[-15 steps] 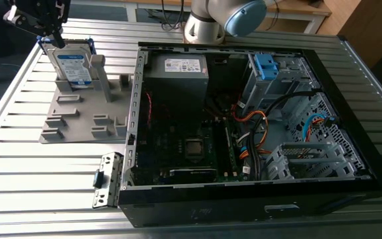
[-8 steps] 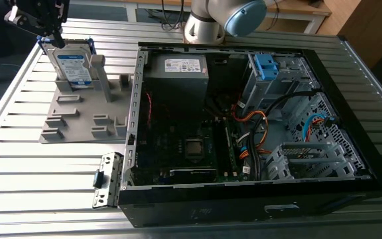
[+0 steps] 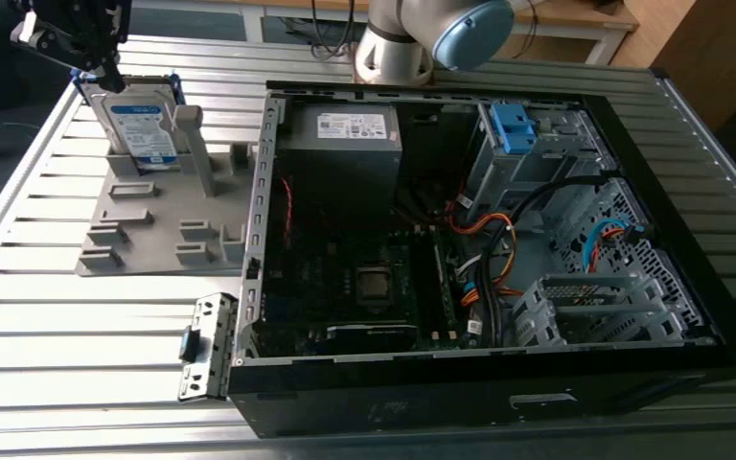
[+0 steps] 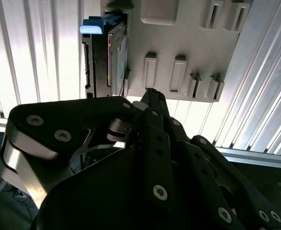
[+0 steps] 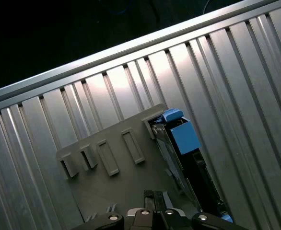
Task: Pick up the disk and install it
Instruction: 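Pick up the disk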
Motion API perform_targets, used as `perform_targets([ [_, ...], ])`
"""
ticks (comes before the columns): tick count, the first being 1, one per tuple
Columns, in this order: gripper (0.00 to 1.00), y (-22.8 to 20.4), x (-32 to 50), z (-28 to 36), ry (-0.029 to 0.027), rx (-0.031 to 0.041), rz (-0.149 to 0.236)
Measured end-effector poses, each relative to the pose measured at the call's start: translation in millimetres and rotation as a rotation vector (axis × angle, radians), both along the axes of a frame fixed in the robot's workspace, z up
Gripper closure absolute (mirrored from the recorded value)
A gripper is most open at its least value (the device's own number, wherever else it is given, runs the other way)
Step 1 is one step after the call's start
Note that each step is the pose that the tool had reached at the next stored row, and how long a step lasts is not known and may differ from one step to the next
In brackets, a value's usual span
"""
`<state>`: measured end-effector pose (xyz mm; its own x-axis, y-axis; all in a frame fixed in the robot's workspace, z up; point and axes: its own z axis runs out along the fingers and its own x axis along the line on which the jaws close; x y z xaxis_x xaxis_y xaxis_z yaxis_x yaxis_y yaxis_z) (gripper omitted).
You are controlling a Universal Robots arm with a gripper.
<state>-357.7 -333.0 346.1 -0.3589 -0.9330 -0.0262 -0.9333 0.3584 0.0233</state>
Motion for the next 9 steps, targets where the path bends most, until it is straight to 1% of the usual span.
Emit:
perform_targets([
  [9,0.89,0.0,0.0,0.0,-0.0001,0.0000,0.059],
])
